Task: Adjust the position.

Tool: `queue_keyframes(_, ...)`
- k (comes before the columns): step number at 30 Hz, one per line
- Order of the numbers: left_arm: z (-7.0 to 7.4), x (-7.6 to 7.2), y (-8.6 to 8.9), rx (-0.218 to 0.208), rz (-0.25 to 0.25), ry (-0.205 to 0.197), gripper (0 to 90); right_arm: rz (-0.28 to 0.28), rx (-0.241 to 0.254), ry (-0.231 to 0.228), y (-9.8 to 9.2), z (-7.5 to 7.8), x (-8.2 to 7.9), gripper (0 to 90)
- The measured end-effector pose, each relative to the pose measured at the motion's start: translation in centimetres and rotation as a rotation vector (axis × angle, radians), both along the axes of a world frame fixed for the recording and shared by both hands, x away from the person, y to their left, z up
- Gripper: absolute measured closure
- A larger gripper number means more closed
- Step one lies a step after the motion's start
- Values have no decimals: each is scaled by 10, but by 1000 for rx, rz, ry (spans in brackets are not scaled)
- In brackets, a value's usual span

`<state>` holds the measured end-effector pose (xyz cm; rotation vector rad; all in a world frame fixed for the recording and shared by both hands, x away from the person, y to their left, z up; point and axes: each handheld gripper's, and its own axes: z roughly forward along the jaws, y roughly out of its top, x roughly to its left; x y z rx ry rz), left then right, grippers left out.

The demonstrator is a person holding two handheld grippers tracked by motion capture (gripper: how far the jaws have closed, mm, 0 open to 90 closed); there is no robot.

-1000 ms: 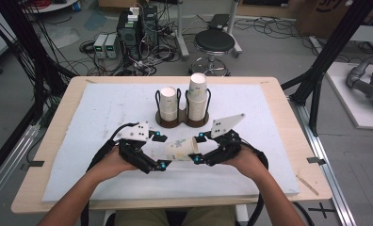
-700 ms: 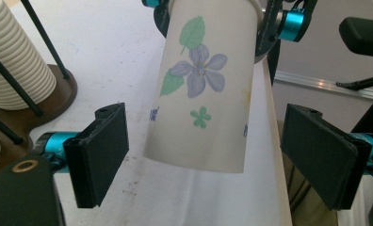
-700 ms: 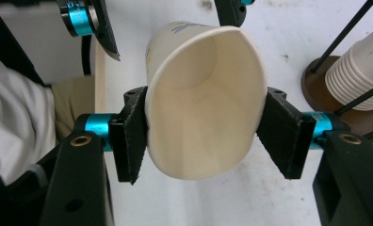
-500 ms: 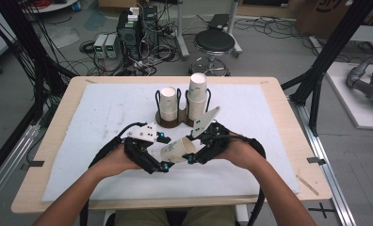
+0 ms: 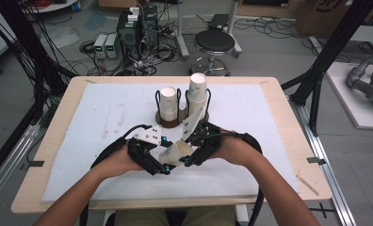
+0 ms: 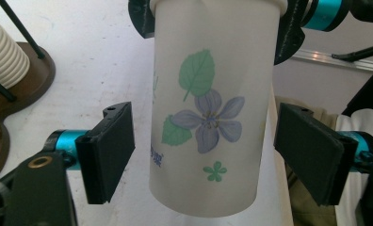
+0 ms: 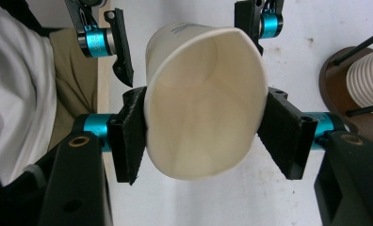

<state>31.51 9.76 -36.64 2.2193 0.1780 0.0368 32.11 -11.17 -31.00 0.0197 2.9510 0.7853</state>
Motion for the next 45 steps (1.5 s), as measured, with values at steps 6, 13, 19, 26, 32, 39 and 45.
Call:
queue_keyframes(6, -2, 0, -2, 14, -4, 9, 229, 9, -34, 8, 7, 3, -1, 377)
queue_keyframes(13, -3, 1, -4, 29, -13, 19, 288, 12, -54, 17, 11, 2, -1, 373)
queue_keyframes(19, -5, 2, -5, 33, -21, 27, 324, 12, -62, 25, 12, 1, -1, 367)
queue_keyframes(26, -7, 1, -7, 22, -31, 23, 369, 13, -58, 20, 12, 1, -1, 359)
queue_keyframes(32, -9, 1, -4, -5, -34, 37, 361, 7, -32, 36, 10, 0, 1, 318)
queue_keyframes(39, -13, 3, 6, -80, 4, 74, 347, -29, 119, 81, 0, 2, 5, 230)
queue_keyframes(45, -20, 4, 14, -133, 51, 87, 328, -73, 291, 118, -15, 7, 7, 217)
